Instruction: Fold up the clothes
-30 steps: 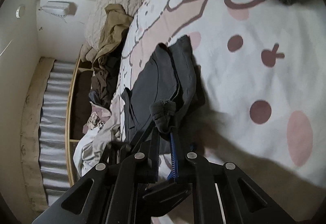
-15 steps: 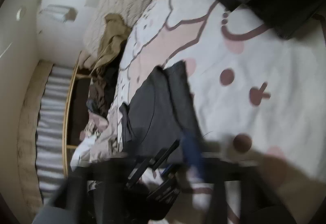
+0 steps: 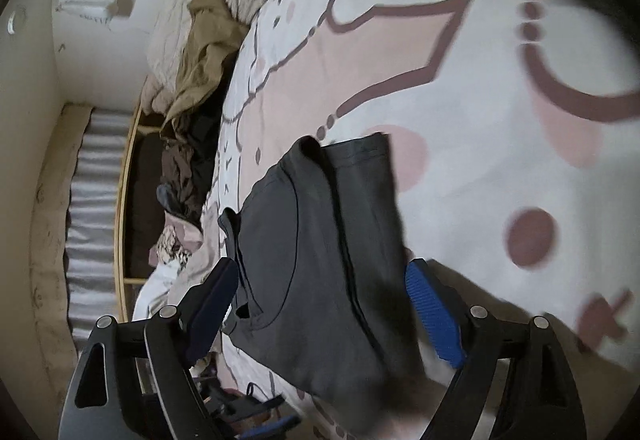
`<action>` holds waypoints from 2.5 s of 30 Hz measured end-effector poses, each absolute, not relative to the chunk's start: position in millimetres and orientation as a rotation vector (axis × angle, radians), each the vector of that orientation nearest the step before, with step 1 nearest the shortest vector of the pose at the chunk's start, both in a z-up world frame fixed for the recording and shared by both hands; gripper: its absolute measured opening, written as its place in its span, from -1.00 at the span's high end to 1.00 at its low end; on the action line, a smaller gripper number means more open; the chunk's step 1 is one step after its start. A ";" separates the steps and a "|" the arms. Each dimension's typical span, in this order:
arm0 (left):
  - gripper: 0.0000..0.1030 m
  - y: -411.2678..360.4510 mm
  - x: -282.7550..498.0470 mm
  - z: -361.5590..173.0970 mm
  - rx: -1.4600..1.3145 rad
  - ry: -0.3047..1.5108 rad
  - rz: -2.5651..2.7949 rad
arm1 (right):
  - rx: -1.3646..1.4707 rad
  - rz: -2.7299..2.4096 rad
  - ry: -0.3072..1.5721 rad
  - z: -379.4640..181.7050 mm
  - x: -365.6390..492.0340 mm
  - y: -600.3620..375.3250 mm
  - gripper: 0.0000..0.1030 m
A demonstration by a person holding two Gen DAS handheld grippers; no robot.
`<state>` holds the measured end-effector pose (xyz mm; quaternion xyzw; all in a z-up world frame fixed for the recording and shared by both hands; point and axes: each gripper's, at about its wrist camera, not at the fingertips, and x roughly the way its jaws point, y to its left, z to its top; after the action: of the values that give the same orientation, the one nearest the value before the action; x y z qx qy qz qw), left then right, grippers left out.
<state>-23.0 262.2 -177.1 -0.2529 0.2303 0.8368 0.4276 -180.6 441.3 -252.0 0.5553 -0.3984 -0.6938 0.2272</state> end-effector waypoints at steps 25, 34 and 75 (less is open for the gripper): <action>0.21 286.8 3.9 -221.0 -0.465 0.930 1.991 | 1.668 -1.832 -1.091 -270.9 -91.6 468.0 0.68; 0.28 299.5 1.9 -222.5 -0.456 1.008 2.050 | 1.555 -1.811 -1.125 -240.8 -96.7 455.8 0.76; 0.91 230.9 -35.2 -161.3 -0.598 0.572 2.146 | 1.553 -1.954 -0.890 -242.3 -235.0 389.0 0.80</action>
<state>-35.2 230.9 -161.3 -0.2375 0.2271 0.8517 0.4083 -235.0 389.0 -242.3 0.5686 -0.3259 -0.7151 0.2434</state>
